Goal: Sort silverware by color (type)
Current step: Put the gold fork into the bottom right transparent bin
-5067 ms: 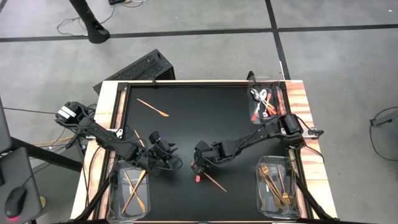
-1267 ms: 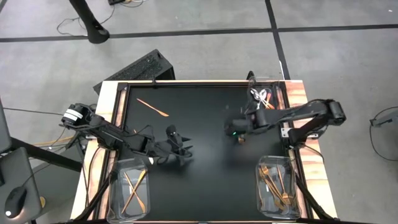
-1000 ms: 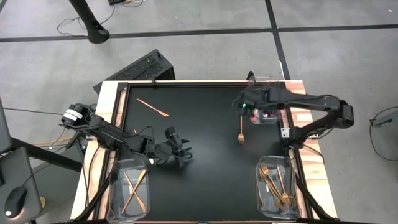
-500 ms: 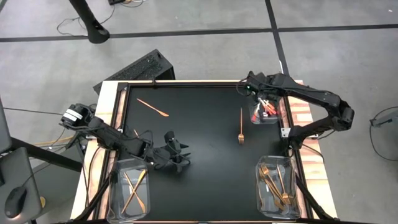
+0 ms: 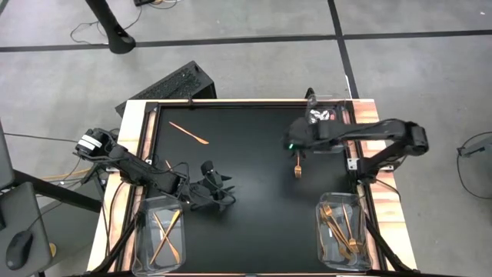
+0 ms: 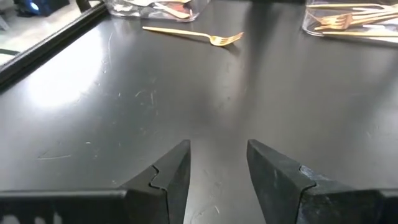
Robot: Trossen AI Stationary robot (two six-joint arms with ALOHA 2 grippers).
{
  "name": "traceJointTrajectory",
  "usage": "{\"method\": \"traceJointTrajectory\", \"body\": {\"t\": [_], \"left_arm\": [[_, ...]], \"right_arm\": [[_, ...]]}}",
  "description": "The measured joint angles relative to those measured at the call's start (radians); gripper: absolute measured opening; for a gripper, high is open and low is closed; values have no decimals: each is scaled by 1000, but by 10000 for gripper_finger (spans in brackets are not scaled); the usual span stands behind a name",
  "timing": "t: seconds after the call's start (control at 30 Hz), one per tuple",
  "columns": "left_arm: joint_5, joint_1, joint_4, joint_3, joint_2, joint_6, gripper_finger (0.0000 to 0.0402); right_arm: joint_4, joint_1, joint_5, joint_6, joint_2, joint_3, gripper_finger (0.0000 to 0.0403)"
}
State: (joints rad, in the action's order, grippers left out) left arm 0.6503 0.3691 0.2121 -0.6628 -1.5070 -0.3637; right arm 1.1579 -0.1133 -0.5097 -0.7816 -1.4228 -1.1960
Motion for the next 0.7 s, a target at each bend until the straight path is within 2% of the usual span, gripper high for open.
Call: {"method": "traceJointTrajectory", "body": {"t": [0.23,0.4,0.7], "left_arm": [[11,0,4,0,0,0,146],[11,0,-8,0,0,0,146],[12,0,-32,0,0,-8,146]], "right_arm": [[-57,39,114,-98,-169,106,132],[-140,25,201,-104,-254,153,148],[-186,25,236,-86,-348,153,173]]}}
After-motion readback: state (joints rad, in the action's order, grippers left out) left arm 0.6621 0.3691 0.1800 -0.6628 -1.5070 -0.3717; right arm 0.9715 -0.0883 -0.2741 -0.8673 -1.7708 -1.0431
